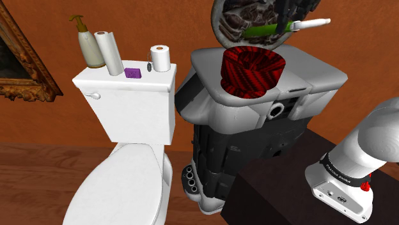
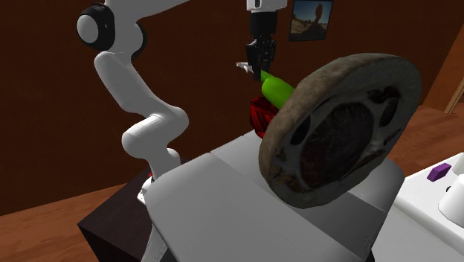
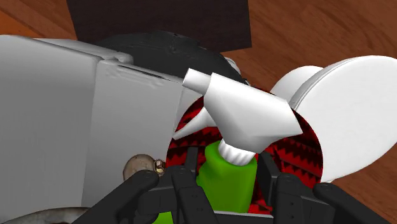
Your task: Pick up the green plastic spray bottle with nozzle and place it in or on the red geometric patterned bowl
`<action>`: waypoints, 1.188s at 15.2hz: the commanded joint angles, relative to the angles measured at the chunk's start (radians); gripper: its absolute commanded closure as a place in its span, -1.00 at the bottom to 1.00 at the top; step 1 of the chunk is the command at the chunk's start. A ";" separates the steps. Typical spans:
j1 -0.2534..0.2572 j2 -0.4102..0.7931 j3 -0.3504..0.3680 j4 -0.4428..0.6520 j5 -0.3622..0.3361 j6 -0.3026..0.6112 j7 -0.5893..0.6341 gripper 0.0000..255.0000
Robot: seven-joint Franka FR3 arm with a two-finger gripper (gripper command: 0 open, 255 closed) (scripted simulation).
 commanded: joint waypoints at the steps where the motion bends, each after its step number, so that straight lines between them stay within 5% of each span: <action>1: -0.002 0.048 0.047 0.047 0.013 0.008 0.049 1.00; 18: 0.017 0.012 0.098 -0.172 0.049 0.197 0.067 1.00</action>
